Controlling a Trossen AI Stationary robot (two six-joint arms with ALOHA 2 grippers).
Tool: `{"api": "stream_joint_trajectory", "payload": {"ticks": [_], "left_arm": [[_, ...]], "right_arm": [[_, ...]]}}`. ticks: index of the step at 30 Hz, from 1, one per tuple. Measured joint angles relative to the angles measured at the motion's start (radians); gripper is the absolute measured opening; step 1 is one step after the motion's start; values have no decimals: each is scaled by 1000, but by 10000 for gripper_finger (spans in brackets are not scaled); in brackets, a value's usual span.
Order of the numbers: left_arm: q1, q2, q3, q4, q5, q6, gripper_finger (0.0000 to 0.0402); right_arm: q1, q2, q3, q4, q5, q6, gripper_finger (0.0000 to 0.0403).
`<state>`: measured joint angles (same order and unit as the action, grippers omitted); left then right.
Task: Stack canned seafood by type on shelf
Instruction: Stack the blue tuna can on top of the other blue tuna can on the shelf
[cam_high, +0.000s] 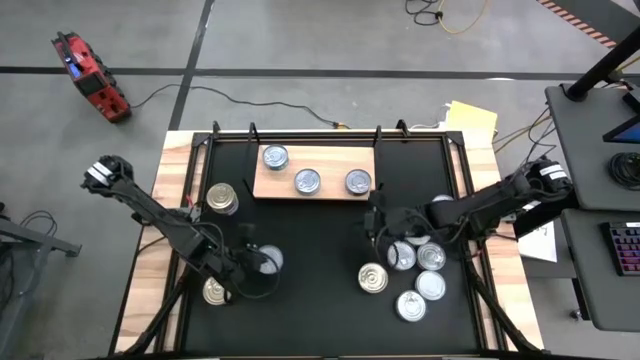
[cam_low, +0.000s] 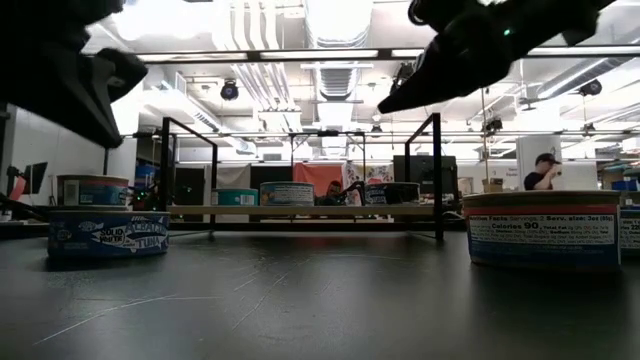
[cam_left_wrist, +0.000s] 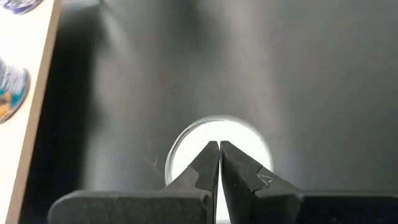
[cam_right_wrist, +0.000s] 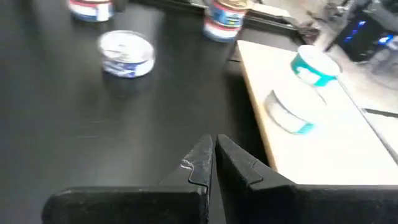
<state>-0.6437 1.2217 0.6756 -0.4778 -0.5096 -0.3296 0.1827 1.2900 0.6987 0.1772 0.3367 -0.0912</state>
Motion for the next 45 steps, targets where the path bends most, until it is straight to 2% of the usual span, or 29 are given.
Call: {"api": "stream_joint_trajectory", "payload": {"ticks": [6,16,19,24,27,31,36,42,45], "left_arm": [[0,-47,-94,63,-6,-53,0],[1,-98,-126,74,-29,-12,0],[1,-115,-121,130,-35,-4,0],[2,-94,-120,277,-52,77,0],[2,-68,-120,280,-52,84,0],[3,-31,-121,276,-52,69,0],[4,18,-121,244,-39,-23,0],[4,80,-120,125,94,-223,0],[3,103,-118,125,105,-249,0]], "right_arm": [[-120,-5,0,9,-12,-26,13],[-308,-11,75,24,-183,-86,13],[-335,-11,111,23,-235,-83,13],[-328,-12,127,18,-337,-23,13],[-312,-3,116,22,-395,33,13],[-272,35,103,16,-398,97,13],[-223,85,115,24,-398,200,13],[-192,120,126,15,-398,269,13],[-184,133,128,14,-397,275,13]]}}
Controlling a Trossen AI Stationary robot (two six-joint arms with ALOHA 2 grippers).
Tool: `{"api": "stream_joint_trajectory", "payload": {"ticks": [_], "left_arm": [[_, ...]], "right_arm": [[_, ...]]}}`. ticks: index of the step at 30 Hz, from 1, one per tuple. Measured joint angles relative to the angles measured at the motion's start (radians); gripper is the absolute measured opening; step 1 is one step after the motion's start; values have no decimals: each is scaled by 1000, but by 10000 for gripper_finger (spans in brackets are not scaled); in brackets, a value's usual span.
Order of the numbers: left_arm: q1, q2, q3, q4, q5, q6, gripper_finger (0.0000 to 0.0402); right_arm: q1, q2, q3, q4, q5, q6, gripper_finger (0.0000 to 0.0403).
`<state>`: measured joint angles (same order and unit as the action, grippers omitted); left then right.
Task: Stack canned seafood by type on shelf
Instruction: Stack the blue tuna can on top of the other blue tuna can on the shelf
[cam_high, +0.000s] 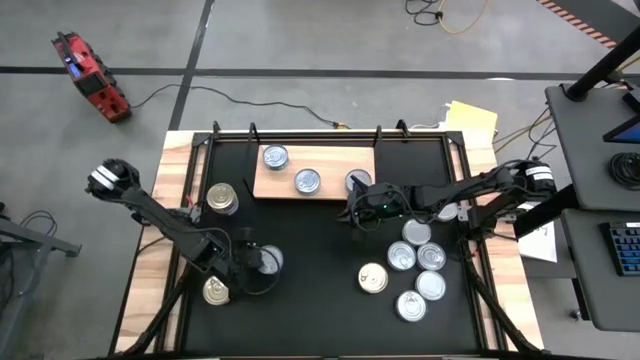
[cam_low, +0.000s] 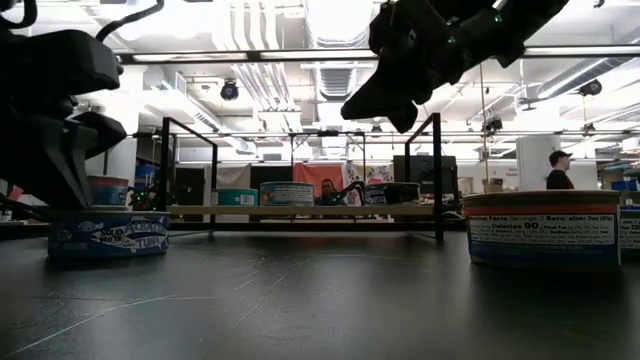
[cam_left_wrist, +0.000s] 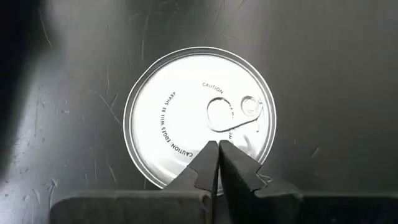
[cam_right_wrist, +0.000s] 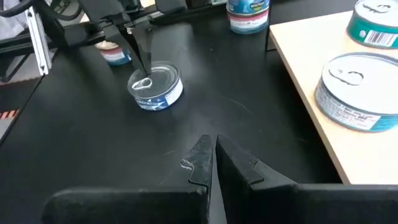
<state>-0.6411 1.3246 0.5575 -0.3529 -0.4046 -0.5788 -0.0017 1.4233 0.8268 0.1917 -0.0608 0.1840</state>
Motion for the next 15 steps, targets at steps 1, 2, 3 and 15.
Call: {"api": "stream_joint_trajectory", "payload": {"ticks": [1,2,3,15], "left_arm": [[0,6,1,5,-4,0,0],[0,12,1,9,-8,0,0],[0,16,1,12,-13,2,0],[36,79,-2,121,-155,144,0]], "right_arm": [[0,2,0,1,0,0,13],[0,3,0,1,0,0,13],[1,4,0,1,0,0,13],[2,-14,0,0,0,50,13]]}}
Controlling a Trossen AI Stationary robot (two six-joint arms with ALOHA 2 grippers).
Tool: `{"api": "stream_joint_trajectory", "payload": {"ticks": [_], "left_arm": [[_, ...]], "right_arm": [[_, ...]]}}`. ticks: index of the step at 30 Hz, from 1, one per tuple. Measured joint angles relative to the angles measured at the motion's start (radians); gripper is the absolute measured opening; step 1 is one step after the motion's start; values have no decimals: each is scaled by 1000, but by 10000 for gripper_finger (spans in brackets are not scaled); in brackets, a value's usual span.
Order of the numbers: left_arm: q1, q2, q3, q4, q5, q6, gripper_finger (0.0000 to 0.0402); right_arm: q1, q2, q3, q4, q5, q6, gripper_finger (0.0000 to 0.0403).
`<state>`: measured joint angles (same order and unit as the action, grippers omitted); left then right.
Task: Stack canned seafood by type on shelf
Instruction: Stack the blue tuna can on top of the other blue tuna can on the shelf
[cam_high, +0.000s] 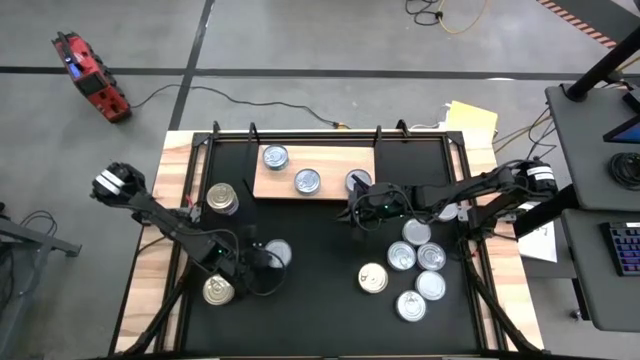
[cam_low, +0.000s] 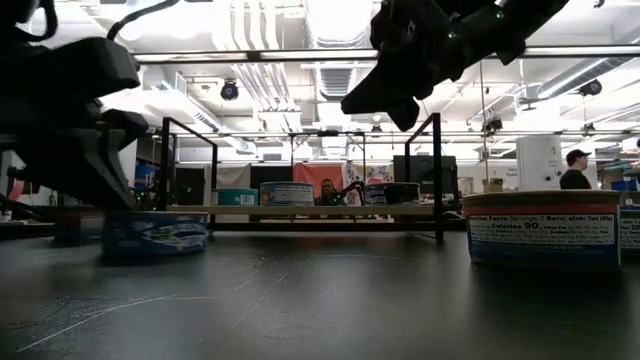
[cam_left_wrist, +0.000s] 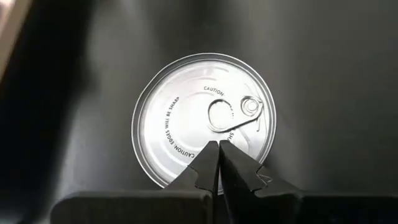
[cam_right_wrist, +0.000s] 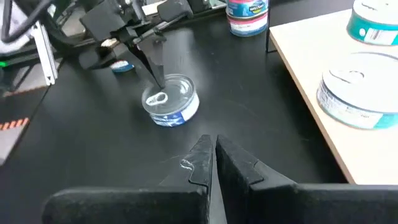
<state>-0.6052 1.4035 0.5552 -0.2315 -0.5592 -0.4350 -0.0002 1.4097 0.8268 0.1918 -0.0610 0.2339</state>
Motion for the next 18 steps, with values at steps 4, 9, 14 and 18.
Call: {"api": "stream_joint_trajectory", "payload": {"ticks": [4,9,14,18], "left_arm": [[18,19,6,22,-49,36,0],[16,-4,65,-20,-48,84,0],[15,-17,118,-162,2,46,0],[15,-15,107,-170,3,5,0]], "right_arm": [[0,5,0,0,-2,60,13],[0,38,0,14,-101,124,13],[0,90,4,90,-123,167,13],[0,161,63,89,-123,163,13]]}}
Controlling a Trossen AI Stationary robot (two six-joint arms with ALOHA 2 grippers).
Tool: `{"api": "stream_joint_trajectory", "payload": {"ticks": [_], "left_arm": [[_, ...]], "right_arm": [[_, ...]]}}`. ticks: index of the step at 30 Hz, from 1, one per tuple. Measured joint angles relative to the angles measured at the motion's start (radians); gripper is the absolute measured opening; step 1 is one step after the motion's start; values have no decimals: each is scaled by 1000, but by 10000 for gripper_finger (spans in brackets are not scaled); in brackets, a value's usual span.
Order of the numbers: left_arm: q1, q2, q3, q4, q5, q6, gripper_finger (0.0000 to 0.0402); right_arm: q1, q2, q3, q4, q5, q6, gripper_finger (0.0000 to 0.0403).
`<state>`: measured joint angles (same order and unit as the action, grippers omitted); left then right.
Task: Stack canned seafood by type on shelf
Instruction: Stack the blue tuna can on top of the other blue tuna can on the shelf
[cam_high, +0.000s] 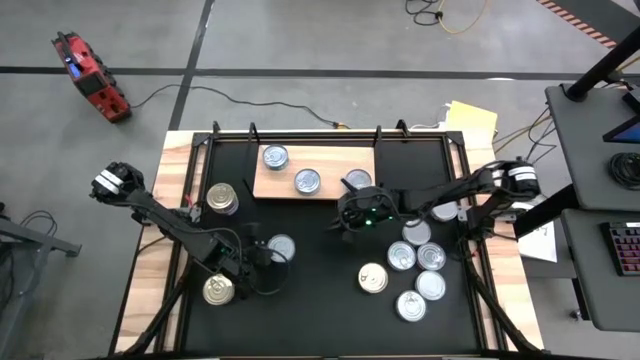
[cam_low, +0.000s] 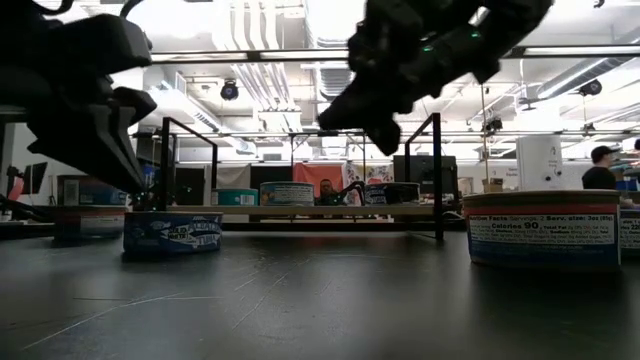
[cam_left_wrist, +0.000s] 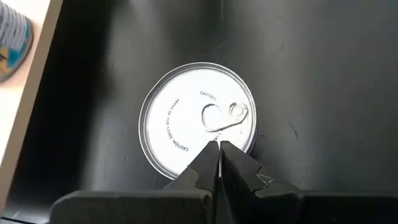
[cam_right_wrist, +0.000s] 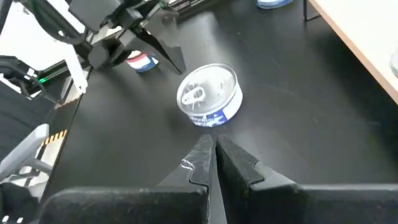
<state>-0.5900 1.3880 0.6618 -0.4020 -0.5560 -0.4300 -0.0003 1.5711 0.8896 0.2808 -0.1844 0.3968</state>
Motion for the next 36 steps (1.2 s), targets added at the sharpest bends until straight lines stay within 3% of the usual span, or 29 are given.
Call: {"api": "stream_joint_trajectory", "payload": {"ticks": [4,10,18,23,27,36], "left_arm": [[0,0,-13,-4,-13,-25,0],[1,0,-9,-57,-175,-28,0],[10,-2,58,-198,-271,-37,0],[22,7,21,-186,-267,-147,0],[21,8,17,-183,-173,-175,0],[23,27,-4,-102,-133,-219,0]], "right_arm": [[0,87,100,-43,0,-81,13],[6,190,262,-256,2,-164,13],[67,256,317,-286,2,-286,13],[105,263,318,-270,135,-344,13],[144,271,317,-269,218,-409,13],[170,272,299,-270,293,-415,13]]}}
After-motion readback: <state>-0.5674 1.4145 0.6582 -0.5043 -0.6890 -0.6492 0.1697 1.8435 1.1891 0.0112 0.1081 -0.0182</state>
